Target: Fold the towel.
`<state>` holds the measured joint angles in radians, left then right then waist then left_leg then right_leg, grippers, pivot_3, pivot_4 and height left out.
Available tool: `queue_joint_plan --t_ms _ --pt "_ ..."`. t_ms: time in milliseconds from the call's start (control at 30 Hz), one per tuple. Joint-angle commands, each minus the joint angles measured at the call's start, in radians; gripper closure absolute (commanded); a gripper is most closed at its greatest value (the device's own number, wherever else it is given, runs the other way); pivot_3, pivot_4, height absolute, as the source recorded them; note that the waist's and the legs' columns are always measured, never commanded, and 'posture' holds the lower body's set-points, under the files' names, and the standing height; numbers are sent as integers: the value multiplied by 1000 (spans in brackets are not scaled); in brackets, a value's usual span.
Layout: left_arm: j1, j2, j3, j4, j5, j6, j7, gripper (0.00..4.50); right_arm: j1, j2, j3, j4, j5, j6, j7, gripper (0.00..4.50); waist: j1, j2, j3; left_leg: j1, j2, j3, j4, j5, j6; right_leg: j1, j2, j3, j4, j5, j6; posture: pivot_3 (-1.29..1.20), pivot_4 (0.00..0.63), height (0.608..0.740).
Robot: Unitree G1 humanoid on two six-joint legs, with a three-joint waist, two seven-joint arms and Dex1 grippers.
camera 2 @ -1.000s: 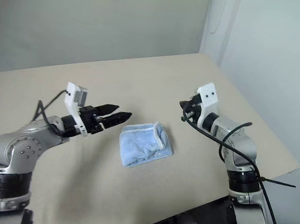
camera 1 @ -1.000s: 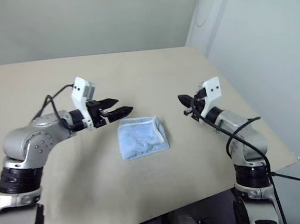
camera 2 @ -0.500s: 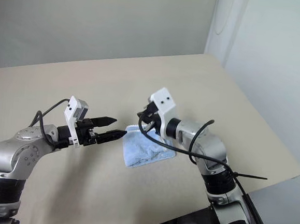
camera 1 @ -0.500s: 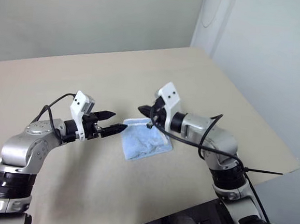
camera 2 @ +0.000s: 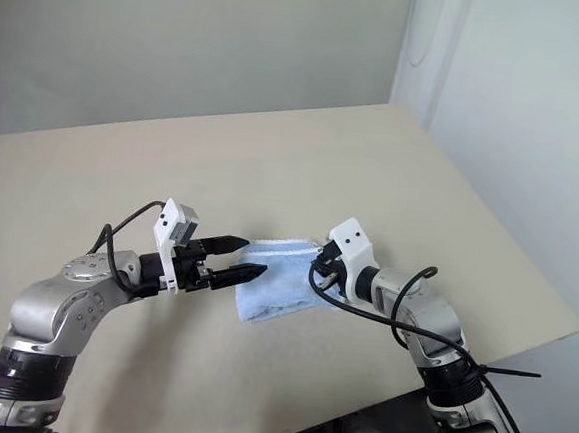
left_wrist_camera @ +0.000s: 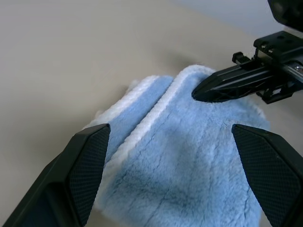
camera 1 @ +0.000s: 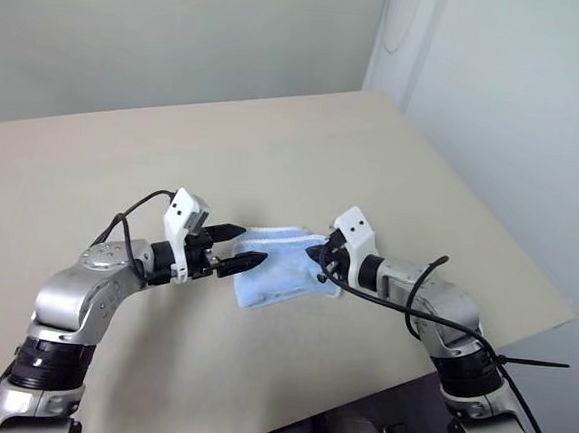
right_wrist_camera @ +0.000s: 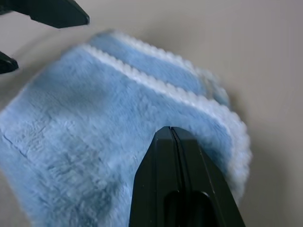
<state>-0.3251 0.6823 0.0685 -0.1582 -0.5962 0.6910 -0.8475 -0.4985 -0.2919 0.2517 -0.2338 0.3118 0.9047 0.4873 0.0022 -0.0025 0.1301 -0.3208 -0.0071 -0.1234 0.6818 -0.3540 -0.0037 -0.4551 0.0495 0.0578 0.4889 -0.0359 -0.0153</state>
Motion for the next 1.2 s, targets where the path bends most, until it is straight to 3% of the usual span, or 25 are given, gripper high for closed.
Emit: queue_joint_plan --t_ms 33,67,133,267,500,633,900,1067,1200 --pt "-22 -23 -31 18 48 -60 -4 35 -9 9 -24 -28 4 -19 -4 4500 -1 0 0 1 0 0 0 0 0 0 0 0 -1 0 0 0 150 740" --pt "-23 -31 -50 31 70 -74 -3 35 -8 13 -21 -19 1 -25 -6 4500 -1 1 0 3 0 0 0 0 1 0 0 0 -1 0 1 0 150 740" --pt "-15 -38 -125 86 162 -143 -10 633 -4 31 -6 21 -10 -47 -8 4500 0 1 0 3 0 1 1 1 1 1 0 0 -2 -1 1 0 150 740" --pt "-21 -55 -194 185 260 -228 -18 2033 -4 52 9 97 -29 -86 1 4500 0 1 0 3 0 1 1 1 1 1 0 0 -2 -1 2 0 150 740" --pt "-28 -95 -207 296 310 -281 -21 4488 23 63 20 168 -54 -129 13 4500 5 5 -3 5 0 0 0 0 2 5 0 0 -2 -1 2 0 150 740" --pt "-24 -99 -188 303 298 -272 -27 4488 33 52 18 143 -56 -139 19 4500 4 6 -3 5 0 0 0 0 2 7 0 0 -2 -2 3 0 150 740" --pt "-27 -80 36 133 23 -75 -62 4488 -25 24 -104 2 30 -105 29 4500 -1 8 -1 2 1 0 -1 0 2 4 0 -1 -12 -2 4 0 150 740" --pt "-55 -5 259 83 -206 108 -44 4488 -58 -29 -158 -73 72 -93 61 4500 -4 8 -2 0 1 0 -1 1 3 3 0 0 -11 1 7 0 150 740" --pt "-35 45 308 8 -293 170 -63 4488 -62 -43 -147 -66 71 -105 65 4500 -1 8 -2 1 0 0 -1 -1 3 3 0 1 -9 2 6 0 150 740"
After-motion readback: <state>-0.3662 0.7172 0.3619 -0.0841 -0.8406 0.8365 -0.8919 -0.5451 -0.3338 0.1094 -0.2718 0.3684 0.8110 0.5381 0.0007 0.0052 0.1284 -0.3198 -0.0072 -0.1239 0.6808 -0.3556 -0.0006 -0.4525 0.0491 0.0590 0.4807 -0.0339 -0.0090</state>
